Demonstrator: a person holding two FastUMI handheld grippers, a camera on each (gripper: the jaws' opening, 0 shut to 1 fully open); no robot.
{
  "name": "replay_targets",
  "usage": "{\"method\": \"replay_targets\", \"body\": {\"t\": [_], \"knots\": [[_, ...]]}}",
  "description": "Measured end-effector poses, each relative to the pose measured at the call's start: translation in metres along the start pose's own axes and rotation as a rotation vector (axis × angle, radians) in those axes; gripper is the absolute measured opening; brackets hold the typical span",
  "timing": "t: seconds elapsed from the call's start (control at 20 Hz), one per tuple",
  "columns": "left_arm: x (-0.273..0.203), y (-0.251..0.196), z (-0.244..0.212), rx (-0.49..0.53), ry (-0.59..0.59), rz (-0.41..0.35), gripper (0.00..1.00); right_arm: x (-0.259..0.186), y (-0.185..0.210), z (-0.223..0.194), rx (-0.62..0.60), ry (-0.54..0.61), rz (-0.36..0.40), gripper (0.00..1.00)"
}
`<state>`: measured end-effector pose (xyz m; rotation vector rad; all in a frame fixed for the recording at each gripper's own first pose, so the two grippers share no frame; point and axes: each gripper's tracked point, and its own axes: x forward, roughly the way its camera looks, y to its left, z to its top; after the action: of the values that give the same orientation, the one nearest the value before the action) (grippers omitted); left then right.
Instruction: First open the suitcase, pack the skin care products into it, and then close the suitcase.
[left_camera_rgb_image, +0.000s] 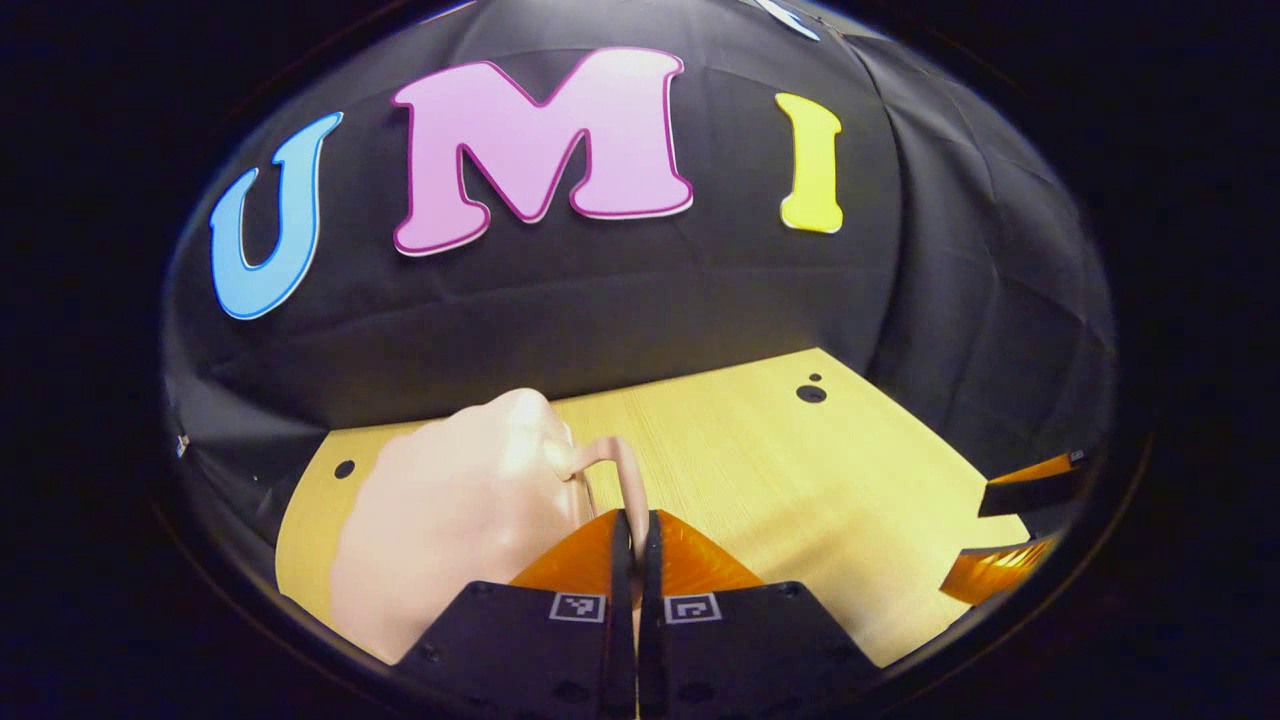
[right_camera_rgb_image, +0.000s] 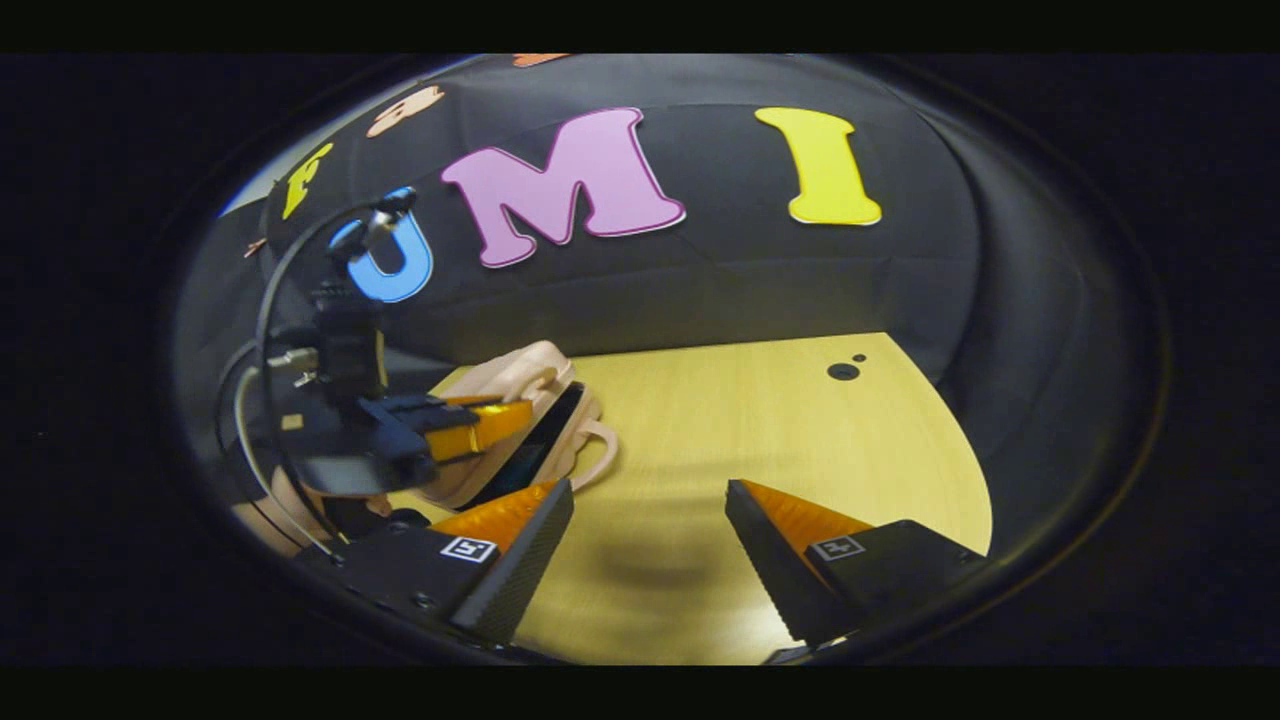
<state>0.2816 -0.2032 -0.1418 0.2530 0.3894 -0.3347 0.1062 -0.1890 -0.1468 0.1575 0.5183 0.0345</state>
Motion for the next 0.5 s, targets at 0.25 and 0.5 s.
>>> {"method": "replay_targets", "body": {"t": [0.25,0.5], "knots": [[0.015,-0.020,-0.027,-0.134,0.040,-0.052,0.14,-0.003,-0.025,-0.012,0.016,0.028,-0.049,0.97],[-0.002,-0.017,-0.008,-0.121,-0.029,-0.051,0.48,-0.011,-0.022,-0.005,0.052,0.008,-0.073,0.98]]}}
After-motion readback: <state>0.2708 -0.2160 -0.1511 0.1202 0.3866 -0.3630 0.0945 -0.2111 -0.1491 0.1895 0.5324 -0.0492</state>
